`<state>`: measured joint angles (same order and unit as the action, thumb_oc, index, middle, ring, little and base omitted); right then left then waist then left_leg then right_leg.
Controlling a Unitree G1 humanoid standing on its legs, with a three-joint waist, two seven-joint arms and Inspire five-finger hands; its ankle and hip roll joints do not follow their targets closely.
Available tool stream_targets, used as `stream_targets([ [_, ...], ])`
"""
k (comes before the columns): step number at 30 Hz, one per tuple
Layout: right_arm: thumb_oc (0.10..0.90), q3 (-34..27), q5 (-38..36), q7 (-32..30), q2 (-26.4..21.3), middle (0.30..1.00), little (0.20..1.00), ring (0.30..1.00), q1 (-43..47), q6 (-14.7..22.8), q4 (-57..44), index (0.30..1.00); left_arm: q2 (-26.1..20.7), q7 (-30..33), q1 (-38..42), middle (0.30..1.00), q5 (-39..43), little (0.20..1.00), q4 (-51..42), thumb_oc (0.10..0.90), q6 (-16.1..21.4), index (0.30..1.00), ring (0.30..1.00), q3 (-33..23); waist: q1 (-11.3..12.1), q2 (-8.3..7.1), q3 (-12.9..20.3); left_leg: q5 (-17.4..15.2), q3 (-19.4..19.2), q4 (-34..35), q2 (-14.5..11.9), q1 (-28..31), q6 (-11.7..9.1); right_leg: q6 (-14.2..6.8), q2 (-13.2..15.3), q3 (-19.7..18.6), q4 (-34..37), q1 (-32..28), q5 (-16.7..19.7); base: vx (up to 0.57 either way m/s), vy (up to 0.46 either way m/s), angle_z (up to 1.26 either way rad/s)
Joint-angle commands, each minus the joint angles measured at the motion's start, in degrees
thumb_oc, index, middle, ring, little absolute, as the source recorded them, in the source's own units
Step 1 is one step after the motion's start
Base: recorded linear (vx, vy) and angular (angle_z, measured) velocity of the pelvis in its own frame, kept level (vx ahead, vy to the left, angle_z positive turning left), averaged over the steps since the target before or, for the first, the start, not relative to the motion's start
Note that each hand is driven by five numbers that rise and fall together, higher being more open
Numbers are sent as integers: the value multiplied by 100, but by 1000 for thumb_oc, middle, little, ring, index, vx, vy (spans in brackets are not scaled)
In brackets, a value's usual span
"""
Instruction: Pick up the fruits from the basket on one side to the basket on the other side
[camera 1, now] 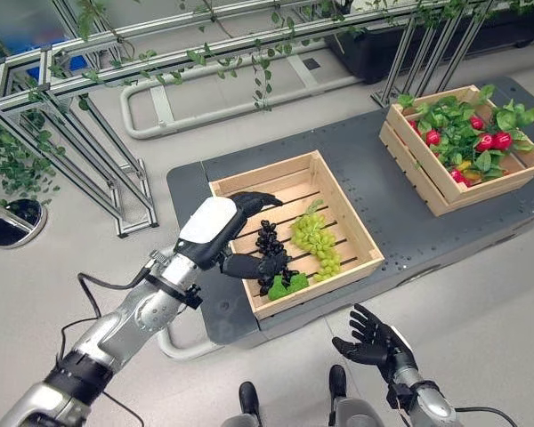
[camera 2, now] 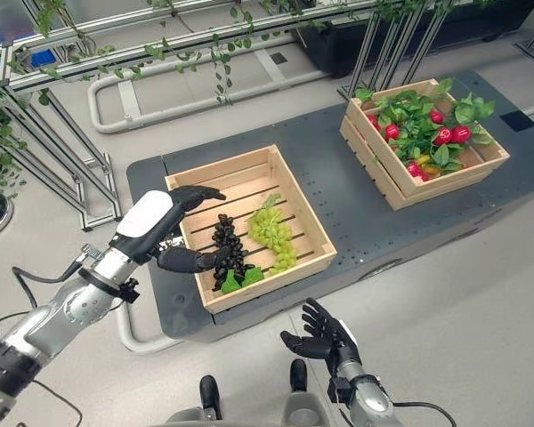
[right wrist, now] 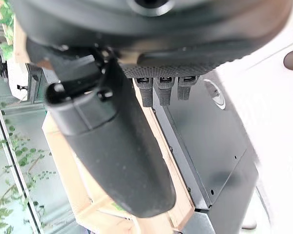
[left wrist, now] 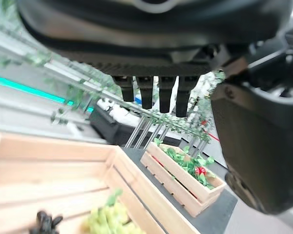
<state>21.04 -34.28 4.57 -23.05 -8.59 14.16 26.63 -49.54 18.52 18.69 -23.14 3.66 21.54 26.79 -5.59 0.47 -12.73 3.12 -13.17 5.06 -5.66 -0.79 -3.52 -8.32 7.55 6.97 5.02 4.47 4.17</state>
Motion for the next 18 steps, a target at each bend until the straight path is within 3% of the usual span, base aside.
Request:
stream_targets([
  [1, 800, 40, -308, 42, -350, 900, 900, 900, 500, 649, -527, 900, -208, 815, 1311, 900, -436, 900, 83, 800, -105, 900, 900, 216, -321, 11, -371, -331, 230, -543, 14, -403, 73, 71, 37, -209, -577, 471, -105, -85, 24, -7],
  [10, 800, 203, -479, 202, -746, 900, 900, 900, 943, 693, -408, 900, -581, 1290, 2914, 900, -1714, 900, 1220, 800, -1160, 900, 900, 1658, -588, -1, -1013, -413, 145, -1400, -90, -1145, -26, 212, -37, -416, -1189, 1118, -220, -70, 19, -10],
  [11, 800, 229, -493, 187, -800, 900, 900, 900, 1010, 703, -428, 900, -591, 1116, 3183, 900, -1888, 900, 1337, 800, -1339, 900, 900, 1833, -622, -10, -1133, -436, 158, -1572, -110, -1289, -49, 239, -47, -436, -1288, 1217, -243, -73, 3, -4],
  [15, 800, 273, -473, 185, -814, 900, 900, 900, 1125, 770, -393, 900, -566, 526, 3492, 900, -2101, 900, 1411, 800, -1428, 900, 900, 2081, -645, -1, -1281, -475, 169, -1737, -117, -1441, -54, 261, -61, -444, -1397, 1332, -284, -52, 10, -4],
  [16, 800, 270, -444, 165, -805, 900, 900, 900, 1192, 788, -382, 900, -581, -80, 3620, 900, -2259, 900, 1340, 800, -1552, 900, 900, 2233, -651, 9, -1362, -477, 167, -1823, -135, -1535, -57, 273, -67, -433, -1485, 1405, -310, -67, -1, -4],
  [18, 800, 285, -448, 127, -845, 900, 900, 900, 1272, 773, -405, 900, -699, -528, 3812, 900, -2297, 900, 1142, 800, -1691, 900, 900, 2417, -637, 22, -1460, -477, 183, -1916, -136, -1632, -55, 288, -68, -402, -1569, 1476, -334, -64, -10, 0],
])
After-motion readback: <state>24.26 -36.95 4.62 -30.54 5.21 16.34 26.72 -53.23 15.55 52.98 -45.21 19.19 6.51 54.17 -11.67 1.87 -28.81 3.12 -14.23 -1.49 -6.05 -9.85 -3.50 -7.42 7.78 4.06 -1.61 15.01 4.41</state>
